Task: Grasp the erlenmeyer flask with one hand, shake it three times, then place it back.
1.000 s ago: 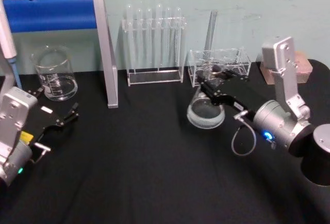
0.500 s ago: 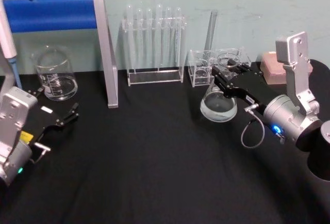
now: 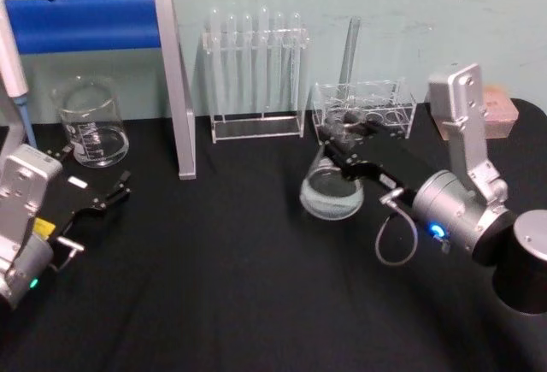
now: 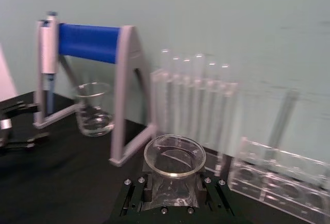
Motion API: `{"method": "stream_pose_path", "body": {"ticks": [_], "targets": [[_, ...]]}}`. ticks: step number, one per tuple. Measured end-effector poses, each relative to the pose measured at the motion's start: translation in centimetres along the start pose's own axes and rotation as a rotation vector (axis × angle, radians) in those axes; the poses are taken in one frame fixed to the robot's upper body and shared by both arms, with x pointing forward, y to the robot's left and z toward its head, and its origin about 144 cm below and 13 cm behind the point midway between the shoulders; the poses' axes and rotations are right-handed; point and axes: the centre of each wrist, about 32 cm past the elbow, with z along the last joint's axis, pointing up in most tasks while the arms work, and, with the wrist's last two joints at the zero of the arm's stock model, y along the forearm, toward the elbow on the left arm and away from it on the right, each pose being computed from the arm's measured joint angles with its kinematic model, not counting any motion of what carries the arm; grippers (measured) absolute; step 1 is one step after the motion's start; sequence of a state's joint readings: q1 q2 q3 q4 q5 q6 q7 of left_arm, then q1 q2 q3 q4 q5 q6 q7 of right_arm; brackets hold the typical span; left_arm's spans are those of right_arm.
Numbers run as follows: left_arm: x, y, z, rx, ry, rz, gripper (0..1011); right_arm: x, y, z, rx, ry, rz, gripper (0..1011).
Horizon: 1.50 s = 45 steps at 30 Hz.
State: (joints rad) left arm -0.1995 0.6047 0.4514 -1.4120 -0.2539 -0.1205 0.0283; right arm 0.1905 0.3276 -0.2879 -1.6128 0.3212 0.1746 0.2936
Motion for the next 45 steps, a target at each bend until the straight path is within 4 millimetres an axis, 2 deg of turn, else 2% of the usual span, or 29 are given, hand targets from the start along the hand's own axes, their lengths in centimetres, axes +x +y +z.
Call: {"method": "stream_pose_path", "body": {"ticks": [11, 24, 45], "targets": [[0.0, 0.0, 0.0, 0.000, 0.000, 0.000, 1001, -2.2, -0.1, -0.1, -0.004, -0.010, 0.106, 450], [0.0, 0.0, 0.0, 0.000, 0.000, 0.000, 1001, -2.5, -0.1, -0.3, -0.005, -0.007, 0.124, 450], [0.0, 0.0, 0.0, 0.000, 0.000, 0.000, 1001, -2.9, -0.1, -2.7, -0.008, 0.006, 0.154, 450]]}}
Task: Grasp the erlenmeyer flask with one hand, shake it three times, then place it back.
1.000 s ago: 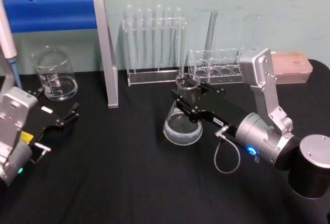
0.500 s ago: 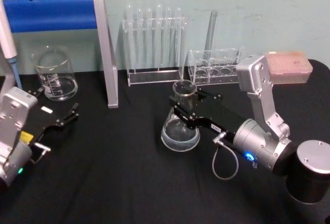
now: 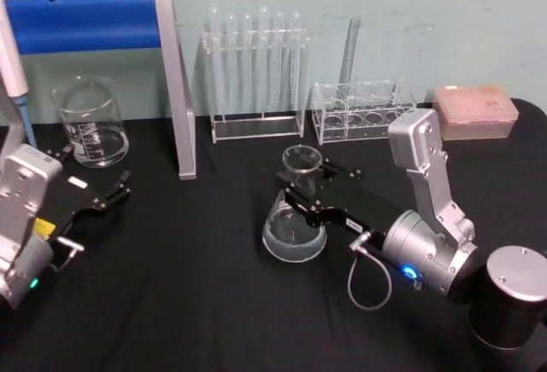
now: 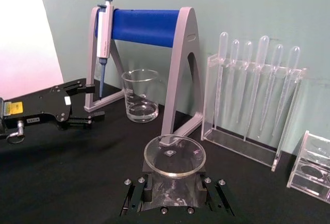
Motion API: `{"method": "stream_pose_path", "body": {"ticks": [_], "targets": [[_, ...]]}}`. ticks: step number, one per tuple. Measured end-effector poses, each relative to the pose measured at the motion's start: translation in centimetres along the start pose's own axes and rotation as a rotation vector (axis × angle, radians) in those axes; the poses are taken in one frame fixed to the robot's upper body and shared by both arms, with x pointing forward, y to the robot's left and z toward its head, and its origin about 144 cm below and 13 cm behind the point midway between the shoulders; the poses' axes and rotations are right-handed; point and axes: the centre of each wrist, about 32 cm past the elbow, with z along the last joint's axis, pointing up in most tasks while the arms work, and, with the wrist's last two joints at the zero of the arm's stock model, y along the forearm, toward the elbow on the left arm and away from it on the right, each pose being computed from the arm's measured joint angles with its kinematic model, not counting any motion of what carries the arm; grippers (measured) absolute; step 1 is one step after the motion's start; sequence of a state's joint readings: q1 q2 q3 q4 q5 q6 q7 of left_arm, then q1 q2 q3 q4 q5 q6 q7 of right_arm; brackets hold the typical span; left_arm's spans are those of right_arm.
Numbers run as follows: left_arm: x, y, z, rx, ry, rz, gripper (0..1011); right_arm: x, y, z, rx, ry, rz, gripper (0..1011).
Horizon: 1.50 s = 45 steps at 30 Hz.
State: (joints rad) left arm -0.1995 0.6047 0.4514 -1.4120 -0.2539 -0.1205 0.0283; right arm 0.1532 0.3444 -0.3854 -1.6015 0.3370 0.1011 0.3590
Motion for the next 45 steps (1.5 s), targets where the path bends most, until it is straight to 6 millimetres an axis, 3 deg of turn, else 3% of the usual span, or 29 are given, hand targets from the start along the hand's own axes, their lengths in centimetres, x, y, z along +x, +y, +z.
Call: {"method": "stream_pose_path", "body": {"ticks": [21, 45], "targets": [[0.0, 0.0, 0.0, 0.000, 0.000, 0.000, 1001, -0.7, -0.1, -1.9, -0.023, 0.018, 0.017, 450], [0.0, 0.0, 0.0, 0.000, 0.000, 0.000, 1001, -1.0, -0.2, -2.4, -0.040, 0.018, 0.024, 450]]}}
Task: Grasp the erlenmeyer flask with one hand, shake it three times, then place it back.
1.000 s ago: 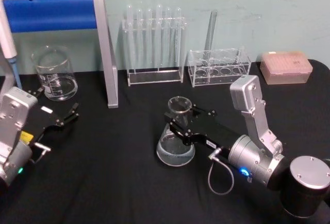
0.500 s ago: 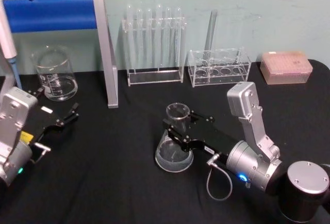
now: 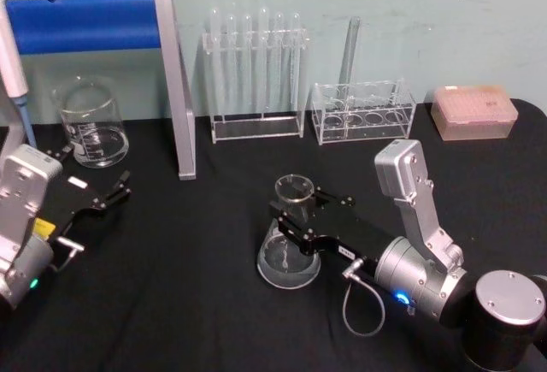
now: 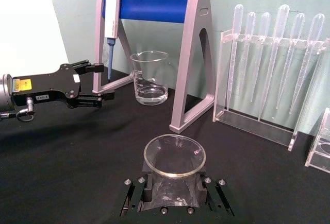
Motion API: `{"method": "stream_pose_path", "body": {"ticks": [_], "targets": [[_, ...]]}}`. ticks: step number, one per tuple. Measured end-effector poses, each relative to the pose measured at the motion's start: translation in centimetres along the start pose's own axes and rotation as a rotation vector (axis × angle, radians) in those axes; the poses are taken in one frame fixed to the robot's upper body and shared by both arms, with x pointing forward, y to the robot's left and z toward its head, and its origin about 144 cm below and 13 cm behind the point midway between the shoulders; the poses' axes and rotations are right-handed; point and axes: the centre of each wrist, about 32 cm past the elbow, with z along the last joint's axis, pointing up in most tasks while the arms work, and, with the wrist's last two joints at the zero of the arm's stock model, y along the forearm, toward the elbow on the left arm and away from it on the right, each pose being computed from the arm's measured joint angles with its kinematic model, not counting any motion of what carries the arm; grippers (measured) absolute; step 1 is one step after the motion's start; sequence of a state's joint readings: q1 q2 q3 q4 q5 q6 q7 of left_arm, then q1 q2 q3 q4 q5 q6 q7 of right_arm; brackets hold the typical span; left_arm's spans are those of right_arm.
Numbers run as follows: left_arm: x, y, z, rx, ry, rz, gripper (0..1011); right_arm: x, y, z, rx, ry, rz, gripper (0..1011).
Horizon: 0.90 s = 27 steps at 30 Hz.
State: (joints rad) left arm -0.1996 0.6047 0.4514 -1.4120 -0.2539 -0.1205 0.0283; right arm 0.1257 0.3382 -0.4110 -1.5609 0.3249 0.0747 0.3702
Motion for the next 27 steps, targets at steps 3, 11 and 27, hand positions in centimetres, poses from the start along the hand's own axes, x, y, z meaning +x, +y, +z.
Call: {"method": "stream_pose_path", "body": {"ticks": [3, 11, 27], "targets": [[0.00, 0.00, 0.00, 0.000, 0.000, 0.000, 1001, 0.00, 0.00, 0.01, 0.000, 0.000, 0.000, 450], [0.00, 0.00, 0.00, 0.000, 0.000, 0.000, 1001, 0.01, 0.00, 0.03, -0.001, 0.000, -0.001, 450], [0.00, 0.00, 0.00, 0.000, 0.000, 0.000, 1001, 0.06, 0.01, 0.07, -0.002, 0.000, -0.002, 771]]}}
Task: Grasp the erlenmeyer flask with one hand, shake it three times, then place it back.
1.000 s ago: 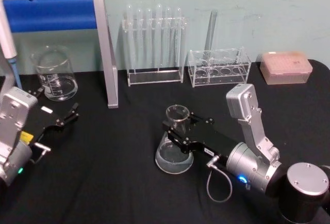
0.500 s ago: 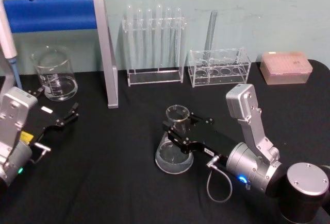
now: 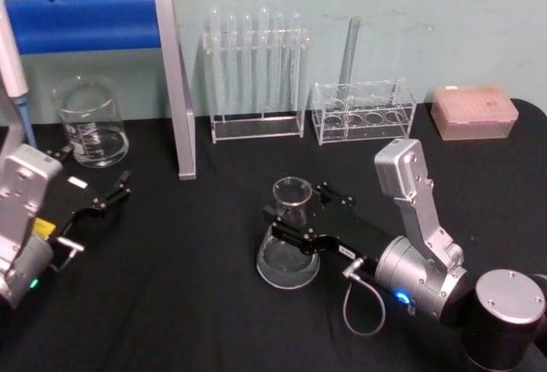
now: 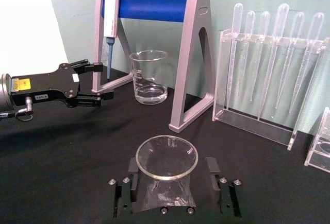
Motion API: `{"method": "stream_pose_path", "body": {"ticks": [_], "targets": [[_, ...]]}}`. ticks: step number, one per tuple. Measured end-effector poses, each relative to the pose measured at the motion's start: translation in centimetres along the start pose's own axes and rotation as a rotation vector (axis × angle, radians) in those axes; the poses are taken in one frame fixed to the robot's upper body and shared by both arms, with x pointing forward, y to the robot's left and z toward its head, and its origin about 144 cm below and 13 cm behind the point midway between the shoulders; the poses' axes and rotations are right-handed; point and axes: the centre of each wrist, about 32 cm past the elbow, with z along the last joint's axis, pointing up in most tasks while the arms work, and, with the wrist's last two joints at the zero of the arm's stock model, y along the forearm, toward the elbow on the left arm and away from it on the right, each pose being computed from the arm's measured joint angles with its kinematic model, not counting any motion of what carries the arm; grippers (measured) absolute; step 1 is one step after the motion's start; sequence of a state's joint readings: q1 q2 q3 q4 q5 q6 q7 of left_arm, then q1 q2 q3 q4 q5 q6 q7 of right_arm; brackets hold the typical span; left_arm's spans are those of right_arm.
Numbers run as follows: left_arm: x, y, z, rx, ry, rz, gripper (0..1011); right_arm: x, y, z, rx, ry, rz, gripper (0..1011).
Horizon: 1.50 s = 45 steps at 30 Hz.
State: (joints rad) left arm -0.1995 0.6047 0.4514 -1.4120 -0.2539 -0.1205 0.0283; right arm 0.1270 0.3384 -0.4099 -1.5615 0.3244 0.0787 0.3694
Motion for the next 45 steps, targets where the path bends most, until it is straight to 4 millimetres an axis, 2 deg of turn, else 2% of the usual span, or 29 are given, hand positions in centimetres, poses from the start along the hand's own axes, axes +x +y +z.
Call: {"method": "stream_pose_path", "body": {"ticks": [2, 9, 18, 31, 37, 40, 45], "targets": [[0.0, 0.0, 0.0, 0.000, 0.000, 0.000, 1001, 0.0, 0.0, 0.0, 0.000, 0.000, 0.000, 848], [0.0, 0.0, 0.0, 0.000, 0.000, 0.000, 1002, 0.0, 0.0, 0.0, 0.000, 0.000, 0.000, 1003], [0.0, 0.0, 0.0, 0.000, 0.000, 0.000, 1001, 0.1, -0.1, 0.0, -0.002, -0.003, 0.004, 1000], [0.0, 0.0, 0.0, 0.000, 0.000, 0.000, 1001, 1.4, -3.5, 0.2, -0.036, -0.016, 0.048, 1000], [0.0, 0.0, 0.0, 0.000, 0.000, 0.000, 1001, 2.1, -5.8, 0.5, -0.039, -0.029, 0.064, 1000], [0.0, 0.0, 0.0, 0.000, 0.000, 0.000, 1001, 2.8, -7.0, 0.6, -0.040, -0.036, 0.036, 1000], [0.0, 0.0, 0.0, 0.000, 0.000, 0.000, 1001, 3.6, -7.5, 0.6, -0.028, -0.046, -0.046, 1000]]}}
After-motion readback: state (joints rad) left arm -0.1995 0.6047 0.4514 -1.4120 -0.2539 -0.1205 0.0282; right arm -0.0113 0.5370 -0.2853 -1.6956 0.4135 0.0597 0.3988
